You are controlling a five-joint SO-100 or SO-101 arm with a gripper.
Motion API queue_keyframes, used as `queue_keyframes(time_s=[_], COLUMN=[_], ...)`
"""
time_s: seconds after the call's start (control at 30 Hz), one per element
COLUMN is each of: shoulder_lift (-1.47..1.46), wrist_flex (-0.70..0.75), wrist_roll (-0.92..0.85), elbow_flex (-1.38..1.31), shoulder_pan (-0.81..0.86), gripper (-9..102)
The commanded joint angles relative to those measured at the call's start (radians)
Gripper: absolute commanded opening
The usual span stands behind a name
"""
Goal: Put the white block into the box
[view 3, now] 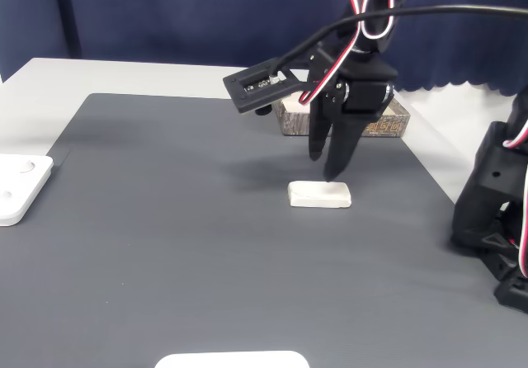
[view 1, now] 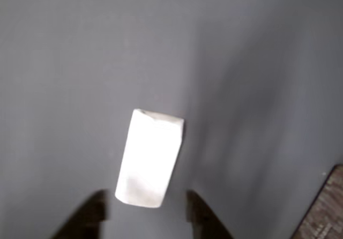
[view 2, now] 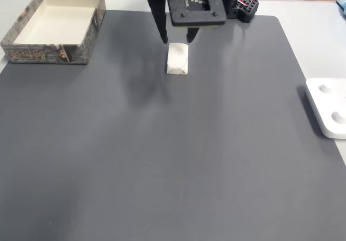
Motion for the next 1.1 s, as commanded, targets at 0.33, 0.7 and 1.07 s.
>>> queue_keyframes(time_s=[0.33, 0.7, 1.07], shoulder_lift=[0.028, -0.026, -0.049], wrist_flex=[-0.117, -0.178, -0.238], wrist_roll=[0.015, -0.008, -0.025], elbow_flex=[0.008, 0.091, 0.135], shoulder_pan=[0.046, 0.046, 0.054], gripper=[38, 35, 34])
